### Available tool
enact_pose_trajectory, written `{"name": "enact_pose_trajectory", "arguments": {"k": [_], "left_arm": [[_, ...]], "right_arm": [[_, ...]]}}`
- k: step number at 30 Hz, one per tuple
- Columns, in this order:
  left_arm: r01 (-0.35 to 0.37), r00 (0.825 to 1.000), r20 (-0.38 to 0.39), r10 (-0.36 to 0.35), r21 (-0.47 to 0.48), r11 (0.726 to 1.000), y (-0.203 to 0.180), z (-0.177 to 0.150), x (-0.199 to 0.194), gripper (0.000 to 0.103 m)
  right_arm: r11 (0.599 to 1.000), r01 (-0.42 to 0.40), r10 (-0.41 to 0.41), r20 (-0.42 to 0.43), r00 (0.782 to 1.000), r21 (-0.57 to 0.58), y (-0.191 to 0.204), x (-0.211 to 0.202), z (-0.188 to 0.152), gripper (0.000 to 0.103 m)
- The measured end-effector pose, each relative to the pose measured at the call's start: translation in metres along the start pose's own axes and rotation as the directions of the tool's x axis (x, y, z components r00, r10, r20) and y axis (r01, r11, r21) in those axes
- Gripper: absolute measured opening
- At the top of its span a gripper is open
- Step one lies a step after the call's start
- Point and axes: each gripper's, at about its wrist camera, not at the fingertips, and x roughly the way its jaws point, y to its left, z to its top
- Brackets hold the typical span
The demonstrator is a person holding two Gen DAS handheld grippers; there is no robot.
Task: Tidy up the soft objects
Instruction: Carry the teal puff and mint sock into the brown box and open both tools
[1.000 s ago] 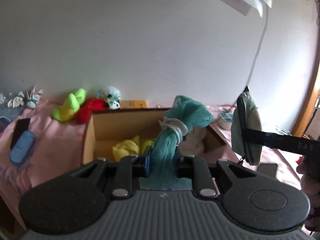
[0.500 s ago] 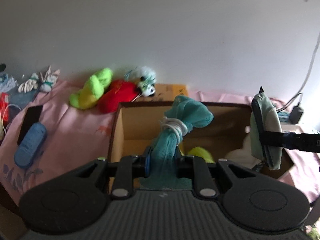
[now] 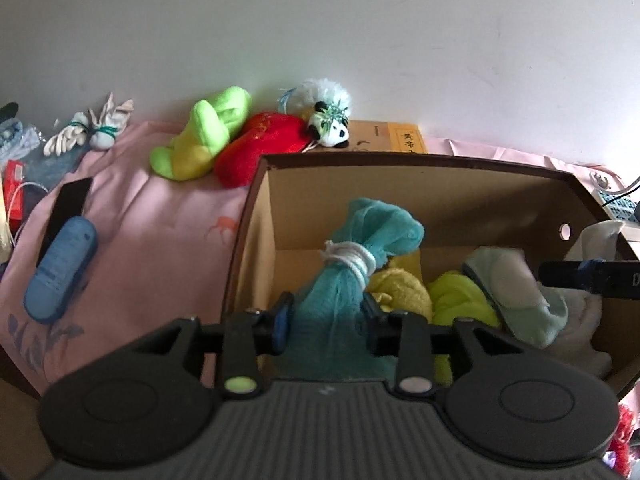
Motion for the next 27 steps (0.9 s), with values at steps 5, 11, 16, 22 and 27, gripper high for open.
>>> {"name": "enact_pose_trajectory", "arguments": {"k": [5, 11, 16, 22, 27], "left_arm": [[-0.014, 0.999, 0.035, 0.013, 0.014, 1.000, -0.002, -0.001, -0.012, 0.059], [-0.026, 0.996, 0.082, 0.024, 0.024, 0.999, -0.007, 0.000, -0.043, 0.060], [-0.034, 0.993, 0.117, 0.030, 0.035, 0.999, -0.012, -0.003, -0.071, 0.061], [-0.046, 0.990, 0.136, 0.038, 0.052, 0.998, -0.022, -0.012, -0.102, 0.063], [-0.052, 0.988, 0.147, 0.042, 0.066, 0.996, -0.029, -0.022, -0.125, 0.063]], "right_arm": [[1.000, -0.018, 0.018, 0.016, 1.000, 0.014, -0.002, -0.013, -0.002, 0.005], [0.999, -0.036, 0.036, 0.031, 0.999, 0.010, 0.005, -0.034, -0.008, 0.006], [0.999, -0.042, 0.042, 0.051, 0.998, -0.003, 0.014, -0.051, -0.013, 0.006], [0.999, -0.036, 0.037, 0.066, 0.997, -0.020, 0.023, -0.074, -0.027, 0.006], [0.999, -0.039, 0.041, 0.078, 0.996, -0.033, 0.028, -0.091, -0.041, 0.007]]}}
